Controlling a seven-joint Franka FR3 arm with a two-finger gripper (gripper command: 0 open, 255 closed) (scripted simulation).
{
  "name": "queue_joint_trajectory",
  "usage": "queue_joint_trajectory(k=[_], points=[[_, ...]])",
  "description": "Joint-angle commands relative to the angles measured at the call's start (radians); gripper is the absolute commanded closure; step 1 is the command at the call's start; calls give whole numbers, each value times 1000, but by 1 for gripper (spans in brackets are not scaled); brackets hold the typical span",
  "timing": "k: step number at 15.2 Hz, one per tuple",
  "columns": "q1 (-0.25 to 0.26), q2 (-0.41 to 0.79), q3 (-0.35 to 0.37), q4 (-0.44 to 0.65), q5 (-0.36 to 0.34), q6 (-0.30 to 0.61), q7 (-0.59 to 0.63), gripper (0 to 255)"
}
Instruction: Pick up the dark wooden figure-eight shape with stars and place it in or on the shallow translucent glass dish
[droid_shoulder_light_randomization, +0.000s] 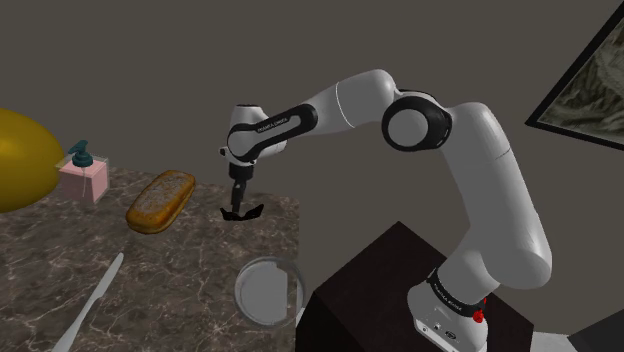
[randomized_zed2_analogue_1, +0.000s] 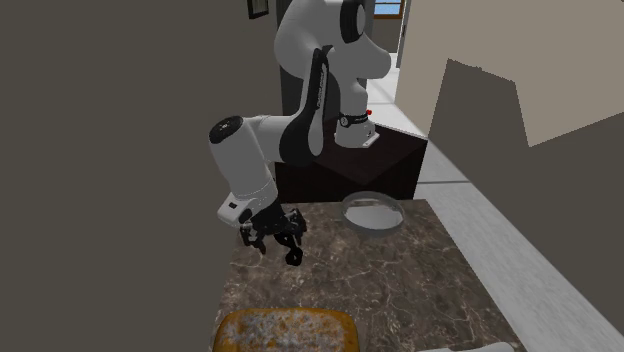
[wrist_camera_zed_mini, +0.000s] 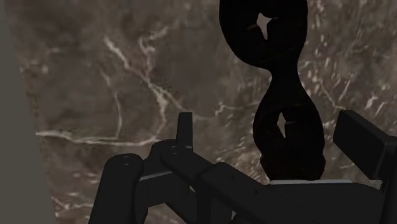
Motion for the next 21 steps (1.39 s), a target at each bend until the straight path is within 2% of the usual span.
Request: queue_joint_trajectory(k=[1,8,9,18,19,21], points=[[4,14,1,4,0,11,3,0],[4,14,1,5,0,10,3,0],[4,14,1,5,0,10,3,255],[4,14,1,5,0,10,3,255],[4,14,1,5,0,10,3,0],[-85,-154,81,-307,47,289,-225,0]])
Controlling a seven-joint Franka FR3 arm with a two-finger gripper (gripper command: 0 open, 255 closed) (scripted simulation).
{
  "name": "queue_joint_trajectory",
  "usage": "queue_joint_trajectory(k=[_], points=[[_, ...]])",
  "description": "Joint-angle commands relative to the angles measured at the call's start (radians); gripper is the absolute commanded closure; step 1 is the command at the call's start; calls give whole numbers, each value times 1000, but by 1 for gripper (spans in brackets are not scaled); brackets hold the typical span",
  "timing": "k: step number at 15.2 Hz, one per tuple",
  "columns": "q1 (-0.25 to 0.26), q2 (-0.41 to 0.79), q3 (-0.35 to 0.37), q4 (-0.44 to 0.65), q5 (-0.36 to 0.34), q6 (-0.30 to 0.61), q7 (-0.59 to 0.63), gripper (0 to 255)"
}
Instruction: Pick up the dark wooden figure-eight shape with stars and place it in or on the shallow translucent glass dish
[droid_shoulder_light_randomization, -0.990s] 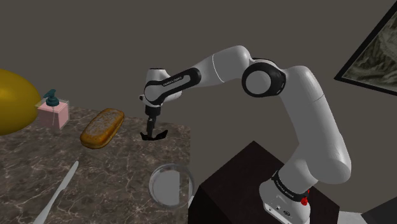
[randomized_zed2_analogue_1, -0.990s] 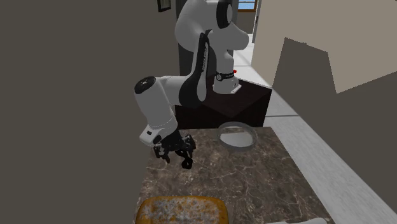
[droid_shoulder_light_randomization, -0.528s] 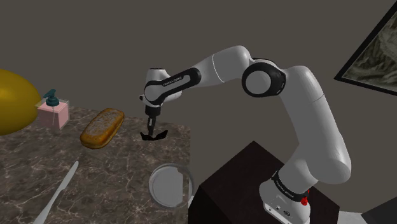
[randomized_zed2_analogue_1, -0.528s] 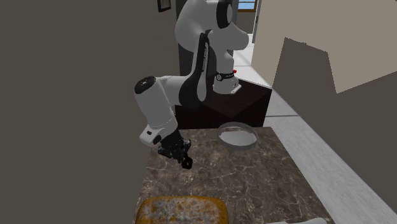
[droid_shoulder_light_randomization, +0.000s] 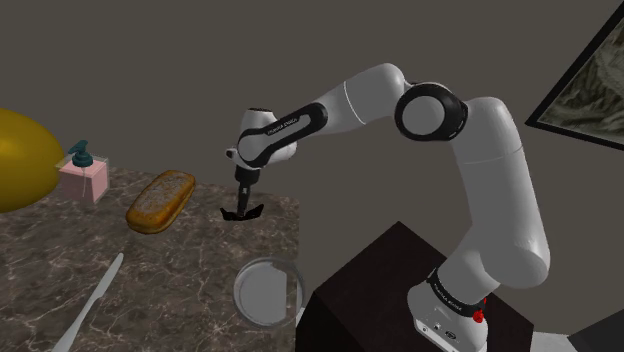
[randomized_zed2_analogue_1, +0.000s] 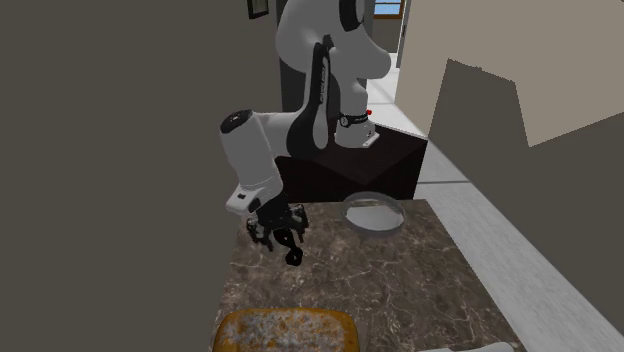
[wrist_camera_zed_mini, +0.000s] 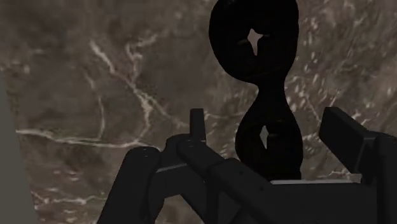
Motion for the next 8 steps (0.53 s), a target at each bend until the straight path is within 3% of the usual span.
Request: queue_joint_trajectory(k=[1,2,8], points=[[-106,-127,95,-251,62,254,-247,0],[-143,-146,128,-297,80,302,-307,0],[-123,-72,123,-268,70,349,-300,0]])
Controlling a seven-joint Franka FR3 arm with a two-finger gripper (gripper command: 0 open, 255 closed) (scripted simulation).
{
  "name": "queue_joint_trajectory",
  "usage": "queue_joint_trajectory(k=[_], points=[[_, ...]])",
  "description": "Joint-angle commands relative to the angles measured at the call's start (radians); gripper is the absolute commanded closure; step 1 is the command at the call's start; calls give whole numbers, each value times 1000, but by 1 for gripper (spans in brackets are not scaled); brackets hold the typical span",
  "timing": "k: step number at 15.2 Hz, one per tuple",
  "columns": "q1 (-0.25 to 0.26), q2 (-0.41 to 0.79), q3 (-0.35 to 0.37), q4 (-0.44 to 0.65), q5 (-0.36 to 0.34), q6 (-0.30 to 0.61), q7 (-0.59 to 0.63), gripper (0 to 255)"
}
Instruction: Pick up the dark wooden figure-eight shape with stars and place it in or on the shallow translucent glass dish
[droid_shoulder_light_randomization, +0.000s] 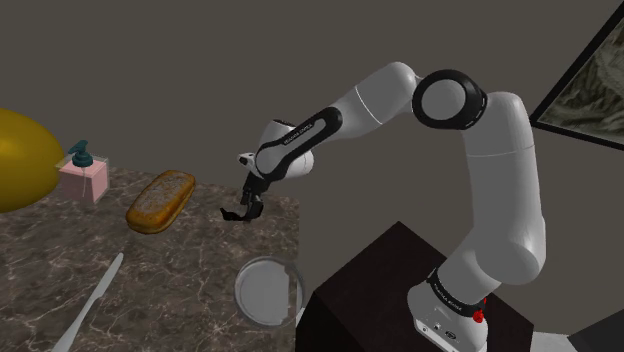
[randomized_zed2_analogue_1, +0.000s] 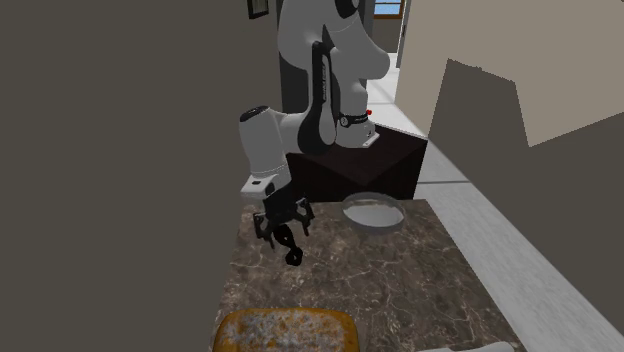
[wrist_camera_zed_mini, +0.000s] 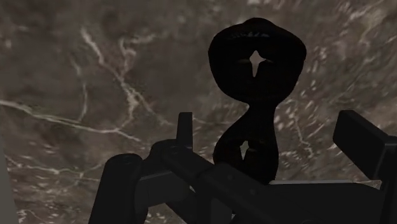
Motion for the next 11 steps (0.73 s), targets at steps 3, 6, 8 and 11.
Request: queue_joint_trajectory(k=[3,6,8,11], points=[[9,33,-2,14,-3,22,0,0],[9,33,-2,14,-3,22,0,0],[9,33,-2,14,-3,22,0,0],[9,33,-2,14,-3,22,0,255]])
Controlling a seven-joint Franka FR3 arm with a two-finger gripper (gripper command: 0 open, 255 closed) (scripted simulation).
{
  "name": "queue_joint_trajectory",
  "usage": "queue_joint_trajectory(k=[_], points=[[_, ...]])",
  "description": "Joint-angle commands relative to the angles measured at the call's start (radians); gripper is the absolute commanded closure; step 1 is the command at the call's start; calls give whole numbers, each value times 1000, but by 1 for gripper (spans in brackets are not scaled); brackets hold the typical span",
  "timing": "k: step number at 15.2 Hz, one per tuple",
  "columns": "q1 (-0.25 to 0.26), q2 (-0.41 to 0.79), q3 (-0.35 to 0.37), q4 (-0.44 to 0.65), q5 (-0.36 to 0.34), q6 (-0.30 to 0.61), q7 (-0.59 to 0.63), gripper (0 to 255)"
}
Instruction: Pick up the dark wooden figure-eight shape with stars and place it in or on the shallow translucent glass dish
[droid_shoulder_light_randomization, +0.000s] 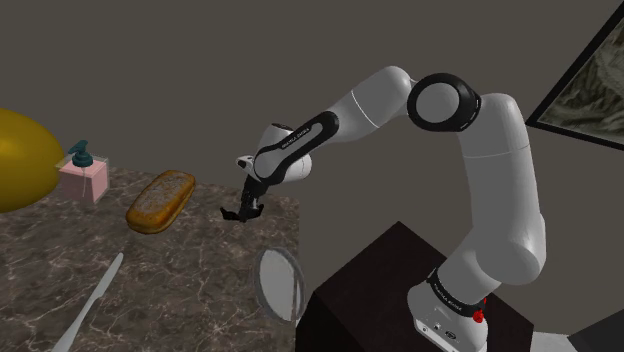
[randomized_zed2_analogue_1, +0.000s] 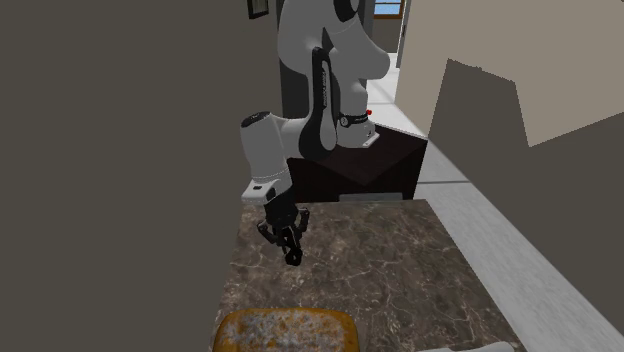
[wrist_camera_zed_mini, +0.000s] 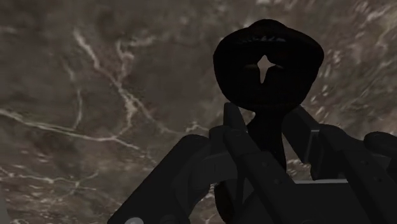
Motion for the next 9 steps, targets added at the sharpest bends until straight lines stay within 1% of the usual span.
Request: queue_joint_trajectory(k=[1,9], points=[[1,1,1,-1,0,-1,0,255],[0,-10,2,-5,1,-8,2,255]])
